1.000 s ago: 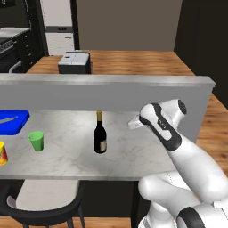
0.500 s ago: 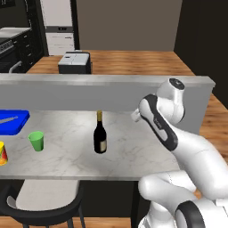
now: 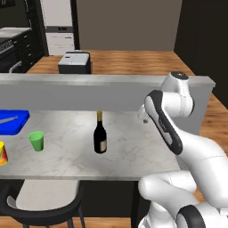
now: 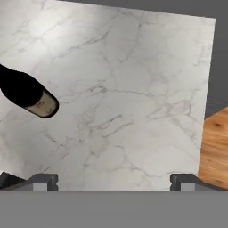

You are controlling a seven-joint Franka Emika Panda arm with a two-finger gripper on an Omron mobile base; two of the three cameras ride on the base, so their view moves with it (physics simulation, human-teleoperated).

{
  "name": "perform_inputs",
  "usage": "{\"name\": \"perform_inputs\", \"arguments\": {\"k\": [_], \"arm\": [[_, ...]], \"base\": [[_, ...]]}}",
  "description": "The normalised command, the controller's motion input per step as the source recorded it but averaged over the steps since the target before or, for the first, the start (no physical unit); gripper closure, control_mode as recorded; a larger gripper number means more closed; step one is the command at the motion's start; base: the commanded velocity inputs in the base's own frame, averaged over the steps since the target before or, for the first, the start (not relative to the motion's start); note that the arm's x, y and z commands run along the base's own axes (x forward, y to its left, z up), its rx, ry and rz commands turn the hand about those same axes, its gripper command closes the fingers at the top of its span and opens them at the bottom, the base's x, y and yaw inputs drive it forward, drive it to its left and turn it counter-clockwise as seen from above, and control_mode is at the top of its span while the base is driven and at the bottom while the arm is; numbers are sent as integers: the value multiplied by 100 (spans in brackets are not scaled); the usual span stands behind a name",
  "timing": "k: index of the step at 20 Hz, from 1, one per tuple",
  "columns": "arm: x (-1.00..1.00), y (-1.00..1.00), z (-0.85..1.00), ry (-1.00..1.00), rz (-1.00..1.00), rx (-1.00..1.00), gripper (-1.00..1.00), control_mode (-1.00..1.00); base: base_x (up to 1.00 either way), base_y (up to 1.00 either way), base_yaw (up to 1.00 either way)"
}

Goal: Place the drinks on the dining counter in a tight cluster.

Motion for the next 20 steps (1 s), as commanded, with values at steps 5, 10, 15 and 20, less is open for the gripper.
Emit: {"name": "perform_inputs", "arguments": {"k": [5, 10, 15, 20], "arm": [[-75, 0, 23, -23, -10, 0, -100, -100], [-76, 0, 9, -27, 0, 0, -100, -100], [-91, -11, 53, -5, 0, 0, -100, -100], [-48, -2, 35, 0, -1, 0, -100, -100]], "base": [[0, 0, 0], [0, 0, 0], [0, 0, 0], [0, 0, 0]]}}
